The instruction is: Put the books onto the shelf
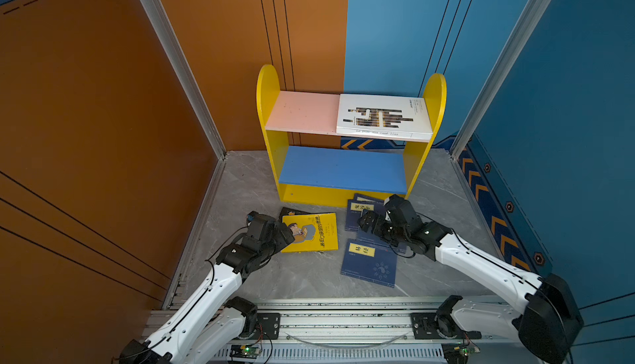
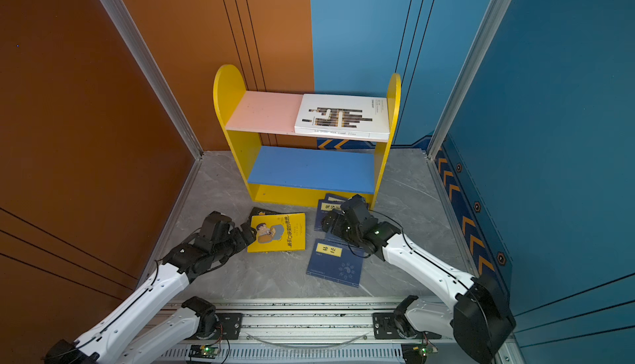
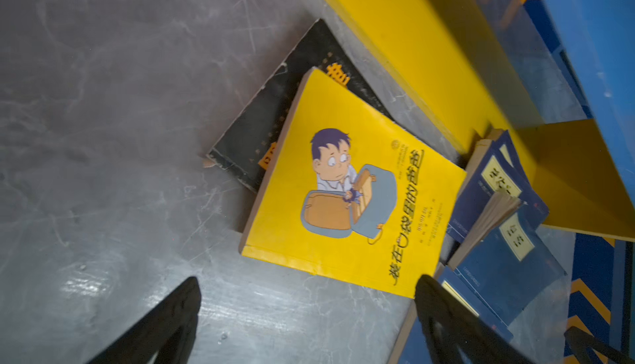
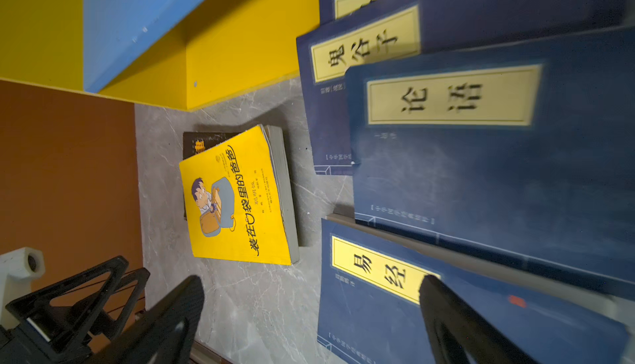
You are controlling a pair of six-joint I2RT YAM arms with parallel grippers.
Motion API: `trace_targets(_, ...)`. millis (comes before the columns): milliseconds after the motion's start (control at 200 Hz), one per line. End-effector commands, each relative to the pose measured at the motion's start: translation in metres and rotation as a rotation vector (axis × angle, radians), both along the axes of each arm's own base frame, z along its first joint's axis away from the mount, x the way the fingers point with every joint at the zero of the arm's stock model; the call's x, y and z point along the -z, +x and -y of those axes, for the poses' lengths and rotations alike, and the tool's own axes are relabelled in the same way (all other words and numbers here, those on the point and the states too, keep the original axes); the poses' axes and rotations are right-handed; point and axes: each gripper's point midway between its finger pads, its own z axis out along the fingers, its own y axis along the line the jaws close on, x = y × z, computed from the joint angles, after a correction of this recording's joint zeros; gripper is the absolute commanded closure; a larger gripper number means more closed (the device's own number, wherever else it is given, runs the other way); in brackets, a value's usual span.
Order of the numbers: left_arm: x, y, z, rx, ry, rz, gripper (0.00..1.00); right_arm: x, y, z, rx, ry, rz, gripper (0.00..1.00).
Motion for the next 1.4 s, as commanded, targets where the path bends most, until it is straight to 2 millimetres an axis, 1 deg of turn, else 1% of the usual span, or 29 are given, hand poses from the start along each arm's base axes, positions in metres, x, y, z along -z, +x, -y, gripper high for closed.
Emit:
trace_targets(0,0.014,0.003,0.008,0.008,-0.105,-0.010,0.02,-0.019,0.022,-0.041,-0.044,0.090,0.053,0.00)
trace_targets(35,0.017,0.005,0.009,0.011,-0.126,-0.006,0.02,-0.014,0.027,-0.046,-0.048,0.088,0.040,0.00)
trace_targets(50,0.018,0.006,0.010,0.014,-0.137,-0.004,0.02,-0.010,0.020,-0.056,-0.077,0.088,0.030,0.00)
trace_targets(80,0.021,0.007,0.011,0.021,-0.151,-0.001,0.02,-0.004,0.020,-0.064,-0.089,0.089,0.017,0.00)
trace_targets(185,0.029,0.010,0.016,0.044,-0.197,-0.004,0.02,0.023,0.021,-0.084,-0.111,0.101,-0.041,0.03)
trace_targets(195,0.030,0.010,0.017,0.047,-0.202,-0.007,0.01,0.023,0.022,-0.086,-0.113,0.106,-0.041,0.04)
trace_targets(255,0.033,0.010,0.020,0.065,-0.226,-0.017,0.01,0.040,0.022,-0.095,-0.124,0.099,-0.076,0.06)
trace_targets(260,0.034,0.010,0.020,0.067,-0.227,-0.018,0.00,0.039,0.022,-0.096,-0.128,0.103,-0.074,0.07)
trace_targets(361,0.038,0.008,0.024,0.098,-0.246,-0.031,0.01,0.059,0.021,-0.110,-0.148,0.078,-0.119,0.12)
trace_targets(456,0.044,0.003,0.026,0.108,-0.275,-0.049,0.03,0.068,0.020,-0.118,-0.158,0.052,-0.136,0.17)
trace_targets(476,0.040,0.008,0.028,0.114,-0.288,-0.019,0.03,0.070,0.020,-0.119,-0.160,0.049,-0.140,0.18)
trace_targets(586,0.039,0.009,0.036,0.151,-0.360,0.007,0.06,0.084,0.018,-0.124,-0.165,0.047,-0.170,0.22)
trace_targets(746,0.035,0.012,0.039,0.182,-0.398,0.047,0.10,0.097,0.015,-0.130,-0.173,0.049,-0.200,0.29)
trace_targets(861,0.033,0.014,0.040,0.211,-0.430,0.067,0.12,0.107,0.014,-0.131,-0.178,0.024,-0.222,0.33)
trace_targets(971,0.028,0.017,0.046,0.252,-0.461,0.093,0.12,0.114,0.011,-0.130,-0.190,-0.004,-0.245,0.36)
trace_targets(1001,0.032,0.017,0.044,0.238,-0.453,0.075,0.12,0.117,0.010,-0.130,-0.193,-0.012,-0.255,0.37)
trace_targets(1061,0.049,0.013,0.031,0.171,-0.378,-0.005,0.11,0.122,0.006,-0.128,-0.207,-0.034,-0.272,0.38)
trace_targets(1107,0.056,0.011,0.025,0.145,-0.346,-0.041,0.11,0.125,0.004,-0.126,-0.214,-0.057,-0.281,0.39)
trace_targets(1262,0.065,0.013,0.020,0.109,-0.337,-0.043,0.12,0.135,0.000,-0.118,-0.220,-0.113,-0.304,0.41)
trace_targets(1397,0.066,0.017,0.013,0.088,-0.297,-0.022,0.12,0.141,-0.002,-0.114,-0.221,-0.145,-0.324,0.43)
